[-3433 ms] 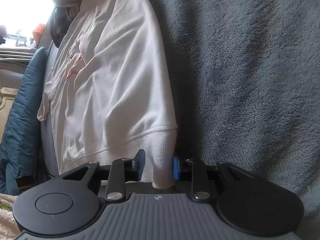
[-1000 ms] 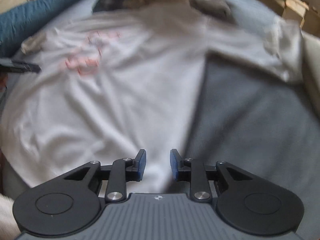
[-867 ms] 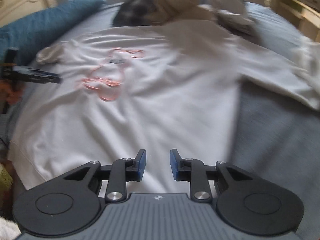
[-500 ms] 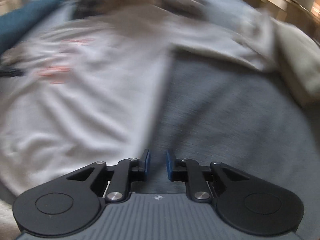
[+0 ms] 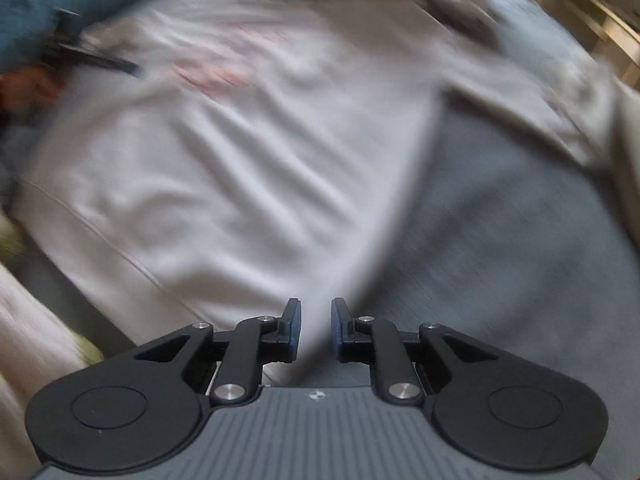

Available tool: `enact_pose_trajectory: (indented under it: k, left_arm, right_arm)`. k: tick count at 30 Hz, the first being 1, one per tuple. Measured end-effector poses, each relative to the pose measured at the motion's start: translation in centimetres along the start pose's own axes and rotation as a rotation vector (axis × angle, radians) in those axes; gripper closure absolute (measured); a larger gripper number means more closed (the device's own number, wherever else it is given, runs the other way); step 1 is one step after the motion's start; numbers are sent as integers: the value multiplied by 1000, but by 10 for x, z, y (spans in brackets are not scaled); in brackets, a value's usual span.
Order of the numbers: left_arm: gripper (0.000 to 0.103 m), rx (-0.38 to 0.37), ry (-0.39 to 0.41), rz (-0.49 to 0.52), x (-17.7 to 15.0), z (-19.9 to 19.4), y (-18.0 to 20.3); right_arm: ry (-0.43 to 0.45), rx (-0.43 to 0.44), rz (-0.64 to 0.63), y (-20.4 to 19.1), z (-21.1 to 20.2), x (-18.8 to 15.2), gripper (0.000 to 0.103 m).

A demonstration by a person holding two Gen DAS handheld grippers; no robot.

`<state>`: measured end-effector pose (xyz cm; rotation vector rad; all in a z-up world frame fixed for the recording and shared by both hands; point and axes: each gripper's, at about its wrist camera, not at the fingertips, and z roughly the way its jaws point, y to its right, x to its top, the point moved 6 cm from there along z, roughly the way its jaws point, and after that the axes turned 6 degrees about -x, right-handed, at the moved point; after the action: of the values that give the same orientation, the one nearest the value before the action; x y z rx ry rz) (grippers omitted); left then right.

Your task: Fold clothes

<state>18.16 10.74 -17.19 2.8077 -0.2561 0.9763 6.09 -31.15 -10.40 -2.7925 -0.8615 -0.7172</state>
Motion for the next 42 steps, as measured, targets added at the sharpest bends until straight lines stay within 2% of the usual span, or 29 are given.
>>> enact_pose_trajectory:
  k: [1,3,6,9,11,14,16,19,21,24,25,28,31,32,34,38,40,41,42]
  left_arm:
    - [64,-1,0,0,0,-1,0]
    - [64,0,-1,4,0,-2,-1]
    - [64,27,1,6,0,-8,-9]
    - [64,50,2,-7,-1,-14,-19]
    - [64,51,18,-33,-1,-21,-24]
    - [64,0,54,-22,3,-35,-13]
    - [64,-117,65,28,3,-46,11]
    - [64,-275,12,128,-9,-49,49]
    - [64,-281,-23,178,-17,-41,61]
    - [70,-173,-46,176,-19,-15,51]
    - [71,-123,-26,153,-13,-10,38]
    - [70,28,37,82,7,3,-1]
    - [70,159,66,42,26,16,-44]
    - [70,180,75,23,33,17,-55]
    - [73,137,101,-30,46,9,-59]
    - [72,-125,120,56,48,-11,-2]
    - [70,-284,52,143,34,-12,35]
    - [70,-309,21,183,27,-8,47]
    - [70,-293,-10,225,19,-1,56]
  right_arm:
    - [16,39,-29,-12,5,5,87]
    - [-14,62,-87,-25,23,3,87]
    - [-142,-32,-116,-1,39,-29,87]
    - [-163,-74,-1,29,22,-38,88]
    - [-151,-120,20,38,8,-33,87]
    - [-68,-67,70,25,0,-12,87]
    - [4,-4,84,6,7,8,87]
    - [80,94,128,-24,27,37,86]
    - [107,150,154,-45,44,49,86]
    - [126,213,159,-73,64,61,86]
    - [127,220,145,-81,69,61,86]
    - [111,198,110,-96,73,55,86]
    - [97,178,140,-97,71,46,86]
    - [94,175,154,-96,71,44,86]
    - [94,174,179,-96,68,40,86]
    - [101,174,196,-102,70,40,86]
    - [96,183,204,-106,75,41,86]
    - [93,188,207,-108,78,42,86]
    - [94,191,206,-110,79,43,86]
